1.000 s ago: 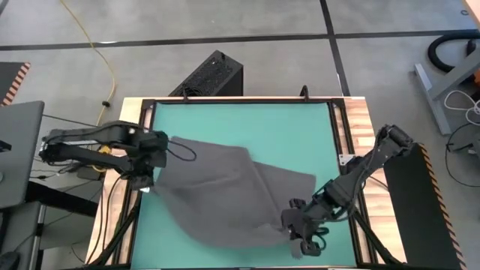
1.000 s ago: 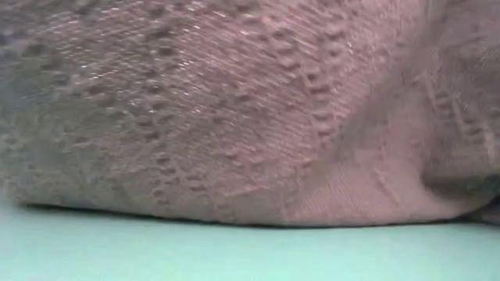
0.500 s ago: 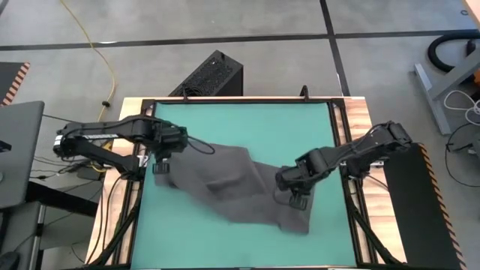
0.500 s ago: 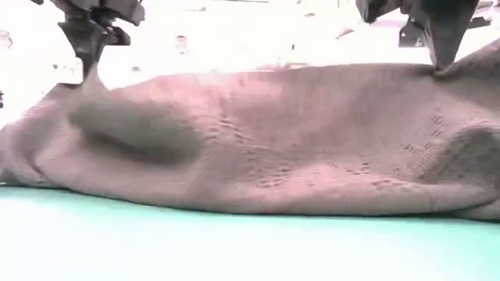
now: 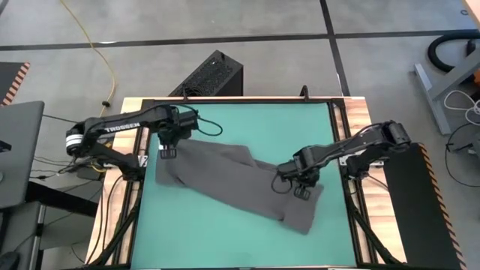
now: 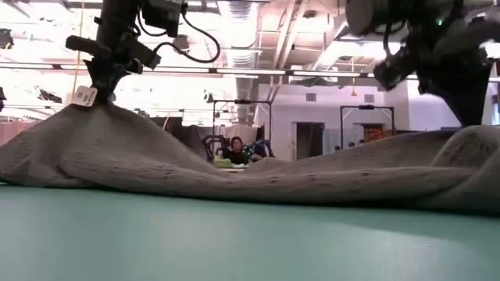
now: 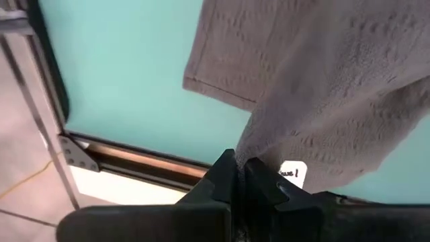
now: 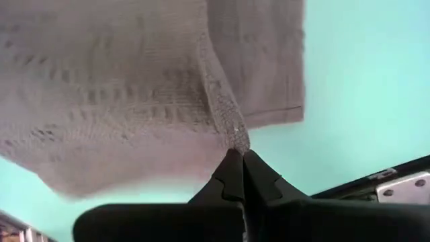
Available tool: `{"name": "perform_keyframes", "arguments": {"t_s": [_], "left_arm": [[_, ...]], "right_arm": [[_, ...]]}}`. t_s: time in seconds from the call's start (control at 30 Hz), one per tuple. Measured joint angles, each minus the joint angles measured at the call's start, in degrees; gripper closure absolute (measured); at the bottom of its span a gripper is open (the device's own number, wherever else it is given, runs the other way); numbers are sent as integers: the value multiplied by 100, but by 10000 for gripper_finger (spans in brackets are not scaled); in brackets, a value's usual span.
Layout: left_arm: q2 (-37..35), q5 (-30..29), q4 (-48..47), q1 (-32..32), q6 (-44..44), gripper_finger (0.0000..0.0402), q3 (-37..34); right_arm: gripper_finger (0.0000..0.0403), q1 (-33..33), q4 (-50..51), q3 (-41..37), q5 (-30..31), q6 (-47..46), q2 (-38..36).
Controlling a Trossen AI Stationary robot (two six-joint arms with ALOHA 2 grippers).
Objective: Roll towel
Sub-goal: Roll the gray towel
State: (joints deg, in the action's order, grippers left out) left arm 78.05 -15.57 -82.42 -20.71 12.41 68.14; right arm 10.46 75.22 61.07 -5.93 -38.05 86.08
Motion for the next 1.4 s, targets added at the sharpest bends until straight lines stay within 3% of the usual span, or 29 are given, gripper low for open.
{"name": "perform_keyframes", "arguments": {"t_s": [0.2, 0.4, 0.53, 0.7, 0.83, 1.17, 1.33, 1.4], "left_arm": [[246, -158, 8, -183, 279, 401, 0], [377, -1020, -54, -346, 426, 401, 0], [233, -1281, -217, -401, 710, 401, 4], [-59, -1610, -268, -457, 900, 402, 407], [-252, -1512, -264, -451, 1071, 402, 1058], [-275, -1559, -266, -450, 1410, 401, 2521], [-275, -2046, 142, -532, 2158, 402, 3033], [-275, -2107, 523, -712, 2524, 401, 3182]], "right_arm": [[394, -380, 50, -321, 87, 109, 0], [394, -702, 68, -396, 306, 129, 0], [394, -774, 93, -396, 307, 299, 0], [394, -774, 75, -378, 315, 391, -29], [394, -766, 133, -175, 487, 543, -122], [394, -761, 788, 995, 2367, 1015, -658], [394, -799, 1482, 2153, 3538, 1754, -778], [394, -856, 1427, 2671, 4077, 2500, -811]]}}
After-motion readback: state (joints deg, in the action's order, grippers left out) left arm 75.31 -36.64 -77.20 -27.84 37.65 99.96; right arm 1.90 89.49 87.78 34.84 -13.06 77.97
